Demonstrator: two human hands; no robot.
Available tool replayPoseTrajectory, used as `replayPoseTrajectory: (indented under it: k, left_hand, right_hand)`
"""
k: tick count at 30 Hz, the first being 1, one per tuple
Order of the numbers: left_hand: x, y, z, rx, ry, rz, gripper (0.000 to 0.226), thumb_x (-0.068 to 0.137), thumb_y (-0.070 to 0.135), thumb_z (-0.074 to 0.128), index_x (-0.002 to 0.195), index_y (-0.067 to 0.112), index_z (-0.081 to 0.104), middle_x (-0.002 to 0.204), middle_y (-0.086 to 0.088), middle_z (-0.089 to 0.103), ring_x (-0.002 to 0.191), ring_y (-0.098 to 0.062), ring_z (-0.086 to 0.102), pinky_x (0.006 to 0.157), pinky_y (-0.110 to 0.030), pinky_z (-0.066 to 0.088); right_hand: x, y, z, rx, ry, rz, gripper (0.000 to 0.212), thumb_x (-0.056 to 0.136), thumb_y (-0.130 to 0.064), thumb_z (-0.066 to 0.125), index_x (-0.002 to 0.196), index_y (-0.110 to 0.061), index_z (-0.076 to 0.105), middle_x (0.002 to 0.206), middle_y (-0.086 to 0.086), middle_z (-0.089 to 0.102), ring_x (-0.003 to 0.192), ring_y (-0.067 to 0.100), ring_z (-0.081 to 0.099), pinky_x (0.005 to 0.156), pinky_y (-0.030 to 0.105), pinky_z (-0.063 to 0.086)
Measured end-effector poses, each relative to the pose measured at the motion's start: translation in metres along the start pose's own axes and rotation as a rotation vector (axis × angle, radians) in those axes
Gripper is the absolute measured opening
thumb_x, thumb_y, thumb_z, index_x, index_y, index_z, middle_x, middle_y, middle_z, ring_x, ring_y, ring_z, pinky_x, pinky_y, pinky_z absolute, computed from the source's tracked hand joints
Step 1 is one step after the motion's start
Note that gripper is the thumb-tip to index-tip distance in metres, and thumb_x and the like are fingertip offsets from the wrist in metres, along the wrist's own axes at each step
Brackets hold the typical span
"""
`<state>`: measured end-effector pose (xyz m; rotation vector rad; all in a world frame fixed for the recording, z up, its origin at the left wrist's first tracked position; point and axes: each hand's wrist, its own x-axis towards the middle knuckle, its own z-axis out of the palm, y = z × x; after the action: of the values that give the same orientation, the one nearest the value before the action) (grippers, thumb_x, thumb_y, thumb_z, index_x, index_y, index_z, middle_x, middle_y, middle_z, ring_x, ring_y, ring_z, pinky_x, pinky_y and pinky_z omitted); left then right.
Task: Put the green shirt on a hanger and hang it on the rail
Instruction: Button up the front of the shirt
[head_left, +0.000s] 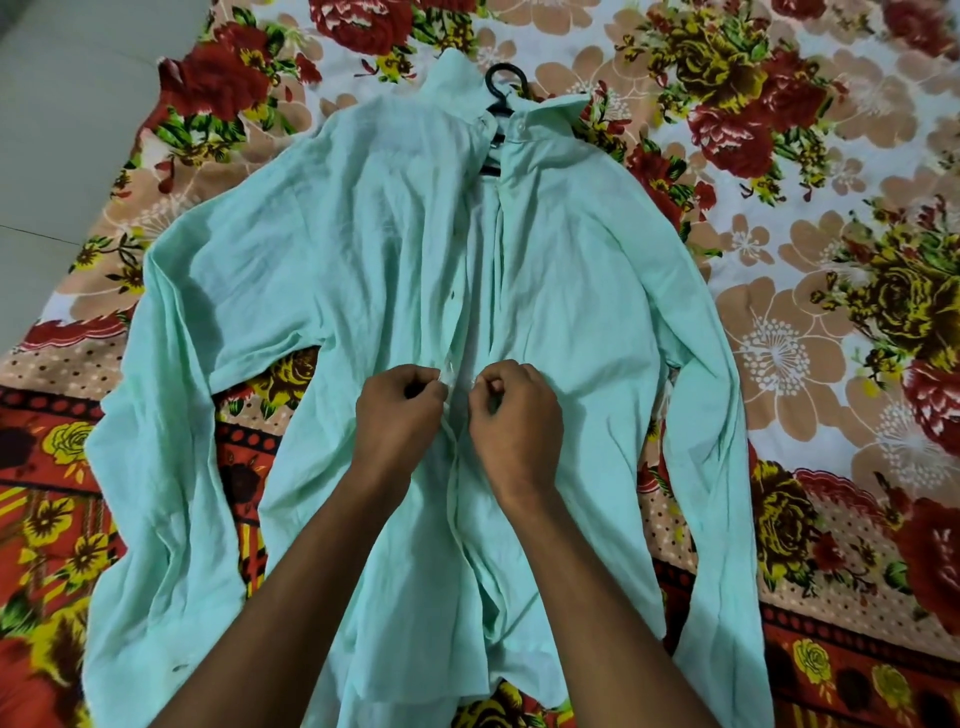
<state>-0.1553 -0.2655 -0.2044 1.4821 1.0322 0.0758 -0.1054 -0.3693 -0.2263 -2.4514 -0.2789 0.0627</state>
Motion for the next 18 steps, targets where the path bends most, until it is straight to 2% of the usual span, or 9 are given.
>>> replayPoseTrajectory:
  k: [3,5,8,12,16,18]
  left_hand:
    - [-0.003,0.004,0.001,-0.079,-0.031,-0.013,0.024,0.087,0.003,0.059,0.082,0.019,0.076,0.065,-0.002,0.064,0.06,-0.016,0.052,0.06,-0.031,0.046]
    - [-0.005,0.006,0.003,-0.117,-0.048,-0.01,0.028,0.089,0.002,0.058,0.087,0.021,0.078,0.068,-0.003,0.067,0.06,-0.013,0.053,0.06,-0.029,0.047]
    - [-0.004,0.004,0.006,-0.137,-0.043,-0.026,0.025,0.089,0.004,0.06,0.095,0.019,0.078,0.074,-0.011,0.07,0.064,-0.016,0.055,0.063,-0.032,0.048]
    - [-0.002,-0.001,0.005,-0.119,-0.039,-0.012,0.022,0.088,0.007,0.062,0.102,0.016,0.077,0.083,-0.01,0.076,0.07,-0.019,0.064,0.067,-0.034,0.054]
    - [-0.002,0.002,0.002,-0.14,-0.097,0.009,0.017,0.09,0.005,0.063,0.093,0.009,0.079,0.076,-0.009,0.074,0.07,-0.014,0.066,0.072,-0.027,0.057]
    - [0.0,0.005,-0.001,-0.218,-0.125,-0.021,0.015,0.093,0.004,0.063,0.089,0.002,0.078,0.075,-0.014,0.072,0.071,-0.018,0.067,0.078,-0.03,0.06]
  right_hand:
    - [0.0,-0.005,-0.002,0.2,0.048,0.017,0.003,0.089,-0.021,0.066,0.087,-0.019,0.069,0.083,-0.01,0.067,0.083,0.011,0.063,0.074,0.033,0.054]
    - [0.001,-0.01,-0.005,0.315,0.039,0.067,0.005,0.089,-0.022,0.067,0.087,-0.02,0.071,0.081,-0.011,0.07,0.084,0.011,0.066,0.077,0.033,0.055]
    - [0.003,-0.012,-0.005,0.394,-0.011,0.167,0.005,0.089,-0.018,0.069,0.087,-0.018,0.073,0.08,-0.011,0.072,0.081,0.006,0.068,0.077,0.031,0.058]
    - [0.005,-0.011,-0.005,0.411,-0.056,0.22,0.005,0.088,-0.018,0.07,0.086,-0.017,0.074,0.079,-0.01,0.073,0.078,0.005,0.069,0.075,0.031,0.059]
    - [0.008,-0.008,-0.009,0.417,-0.098,0.231,0.005,0.088,-0.015,0.071,0.085,-0.017,0.074,0.077,-0.009,0.073,0.076,0.004,0.069,0.074,0.024,0.058]
    - [0.01,-0.005,-0.01,0.426,-0.142,0.229,0.006,0.089,-0.013,0.069,0.086,-0.016,0.074,0.078,-0.009,0.072,0.076,0.004,0.068,0.074,0.021,0.056]
